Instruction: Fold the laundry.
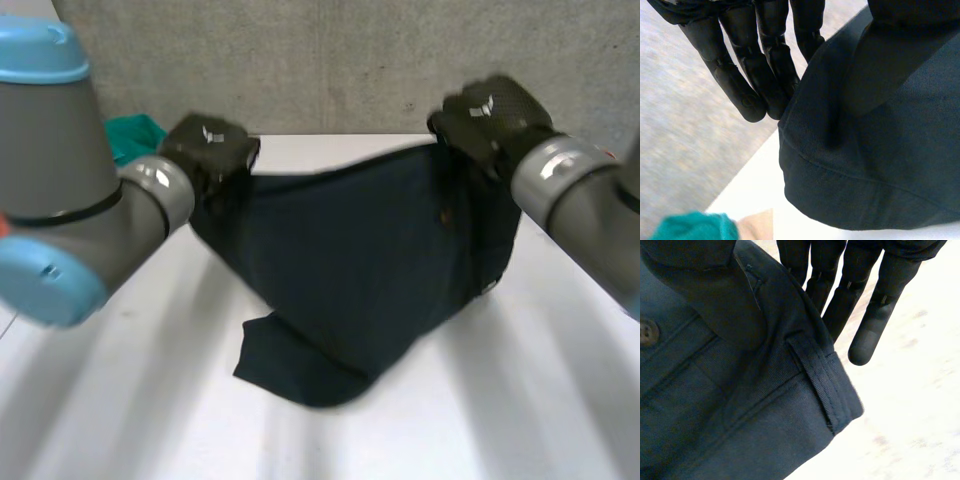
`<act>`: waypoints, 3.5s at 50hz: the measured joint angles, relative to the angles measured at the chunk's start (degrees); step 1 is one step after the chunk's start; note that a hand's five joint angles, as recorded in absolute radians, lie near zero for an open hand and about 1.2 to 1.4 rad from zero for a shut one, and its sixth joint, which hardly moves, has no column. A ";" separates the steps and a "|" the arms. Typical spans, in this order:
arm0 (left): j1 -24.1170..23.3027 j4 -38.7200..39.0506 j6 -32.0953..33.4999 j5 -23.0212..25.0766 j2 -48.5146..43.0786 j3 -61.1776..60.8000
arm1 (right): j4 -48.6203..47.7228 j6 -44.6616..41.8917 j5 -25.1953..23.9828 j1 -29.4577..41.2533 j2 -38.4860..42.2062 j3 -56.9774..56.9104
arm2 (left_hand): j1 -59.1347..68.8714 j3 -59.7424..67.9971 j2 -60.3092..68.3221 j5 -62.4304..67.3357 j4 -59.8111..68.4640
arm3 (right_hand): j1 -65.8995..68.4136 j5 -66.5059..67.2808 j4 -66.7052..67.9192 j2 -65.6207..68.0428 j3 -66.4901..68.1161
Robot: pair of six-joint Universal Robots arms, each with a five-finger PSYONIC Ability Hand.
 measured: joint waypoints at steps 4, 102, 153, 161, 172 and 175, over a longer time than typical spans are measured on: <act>1.09 7.67 -3.18 -0.65 -4.12 9.98 | -13.29 0.84 4.49 1.00 4.99 -6.69 | 0.00 0.16 0.11 0.00 0.01 | 0.00 0.00 0.02 0.00 0.00; -1.01 8.47 9.51 12.89 -35.39 19.87 | 4.96 -15.32 1.69 -8.20 0.38 28.13 | -31.31 -32.39 -32.95 -29.92 -32.96 | 0.00 -0.02 0.14 0.00 0.82; -6.02 6.37 23.44 -22.83 -24.04 9.95 | 2.55 -13.25 2.92 -4.96 -1.76 29.35 | -55.44 -55.85 -56.86 -52.53 -57.14 | 0.00 -0.02 0.15 0.00 0.82; -6.98 4.68 14.19 -19.79 -10.29 0.07 | 0.85 -11.02 2.70 -5.11 -3.38 29.51 | -55.44 -55.85 -56.98 -52.53 -57.14 | 0.00 -0.02 0.15 0.00 0.82; -10.66 -2.83 -3.77 -7.13 5.19 -21.61 | 0.37 -9.18 2.62 -5.07 -3.98 29.55 | -52.27 -53.18 -53.71 -52.30 -53.51 | 0.00 -0.02 0.15 0.00 0.81; -11.31 -3.68 -6.62 -4.62 5.92 -24.99 | 0.43 -8.92 2.60 -5.14 -4.03 29.45 | -52.27 -53.18 -53.65 -52.31 -53.49 | 0.00 -0.02 0.15 0.00 0.81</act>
